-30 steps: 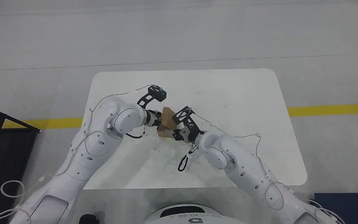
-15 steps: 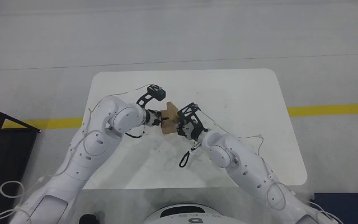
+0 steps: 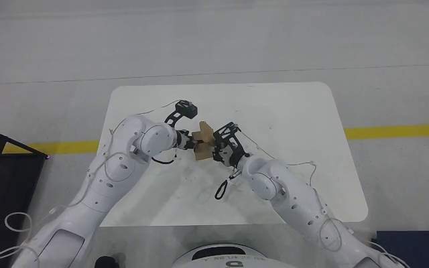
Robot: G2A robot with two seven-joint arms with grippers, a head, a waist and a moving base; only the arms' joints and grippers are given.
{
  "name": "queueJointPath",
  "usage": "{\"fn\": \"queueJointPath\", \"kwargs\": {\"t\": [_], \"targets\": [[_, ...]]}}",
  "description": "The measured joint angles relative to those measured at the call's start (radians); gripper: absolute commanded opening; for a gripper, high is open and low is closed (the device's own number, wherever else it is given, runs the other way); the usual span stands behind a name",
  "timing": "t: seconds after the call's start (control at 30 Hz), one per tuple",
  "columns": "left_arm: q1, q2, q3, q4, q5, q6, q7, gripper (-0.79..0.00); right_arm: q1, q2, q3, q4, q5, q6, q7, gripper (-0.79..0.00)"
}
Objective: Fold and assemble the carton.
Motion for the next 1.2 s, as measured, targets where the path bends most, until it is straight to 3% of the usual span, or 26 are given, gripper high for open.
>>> {"fn": "queueJointPath", "kwargs": {"t": [0.37,0.53,0.67,0.77,0.83,0.87,1.2], "targets": [[-0.021,-0.012,0.037,0.028,0.049,0.058,0.001,-0.56,-0.009,-0.004,0.013,-0.003,-0.007,-0.009,0.006,-0.489],[-0.024,-0.016,0.043,0.03,0.061,0.062,0.006,-0.785,-0.013,-0.006,0.017,-0.005,-0.009,-0.011,0.01,-0.486],[-0.023,-0.017,0.042,0.027,0.065,0.065,0.011,-0.776,-0.016,-0.008,0.018,-0.009,-0.013,-0.014,0.01,-0.489],[-0.02,-0.018,0.038,0.024,0.069,0.072,0.017,-0.428,-0.019,-0.009,0.02,-0.011,-0.015,-0.018,0.01,-0.486],[-0.019,-0.019,0.034,0.023,0.063,0.081,0.023,-0.086,-0.02,-0.009,0.021,-0.011,-0.015,-0.021,0.012,-0.486],[-0.018,-0.02,0.033,0.024,0.061,0.085,0.025,0.0,-0.02,-0.01,0.022,-0.011,-0.015,-0.022,0.013,-0.486],[-0.021,-0.026,0.03,0.032,0.06,0.106,0.026,-0.018,-0.018,-0.015,0.024,-0.01,-0.018,-0.028,0.025,-0.489]]}}
